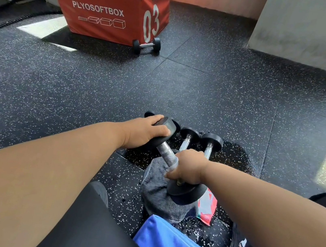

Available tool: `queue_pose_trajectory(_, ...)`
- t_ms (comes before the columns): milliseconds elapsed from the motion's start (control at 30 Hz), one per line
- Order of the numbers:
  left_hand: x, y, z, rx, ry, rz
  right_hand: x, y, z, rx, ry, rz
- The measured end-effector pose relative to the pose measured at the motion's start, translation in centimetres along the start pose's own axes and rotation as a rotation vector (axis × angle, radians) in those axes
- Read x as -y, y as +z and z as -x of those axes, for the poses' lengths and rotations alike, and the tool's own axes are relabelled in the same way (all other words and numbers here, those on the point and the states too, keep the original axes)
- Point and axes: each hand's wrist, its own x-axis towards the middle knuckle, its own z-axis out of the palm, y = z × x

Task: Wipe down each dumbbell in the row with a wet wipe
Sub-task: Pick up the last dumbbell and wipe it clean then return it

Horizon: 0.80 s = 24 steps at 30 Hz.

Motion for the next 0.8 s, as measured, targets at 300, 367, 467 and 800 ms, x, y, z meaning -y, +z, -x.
queue_pose_trajectory(300,0.1,-0.1,-0.4,0.006,0.012,-0.046,-1.1,0.3,1.1,0.269,0.070,0.256)
queue_pose_trajectory(367,0.1,0.0,-0.4,0.007,0.012,-0.047,-1.0,0.2,1.2,0.325,0.067,0.219)
queue_pose_trajectory(467,0.0,0.1,-0.4,0.009,0.011,-0.060,-1.3,-0.8,1.4,0.368,0.035,0.071)
queue_pose_trajectory(800,0.5,0.0,-0.2,0.011,0.004,-0.046,-2.9,-1.1,1.0,0.143,-0.034,-0.252)
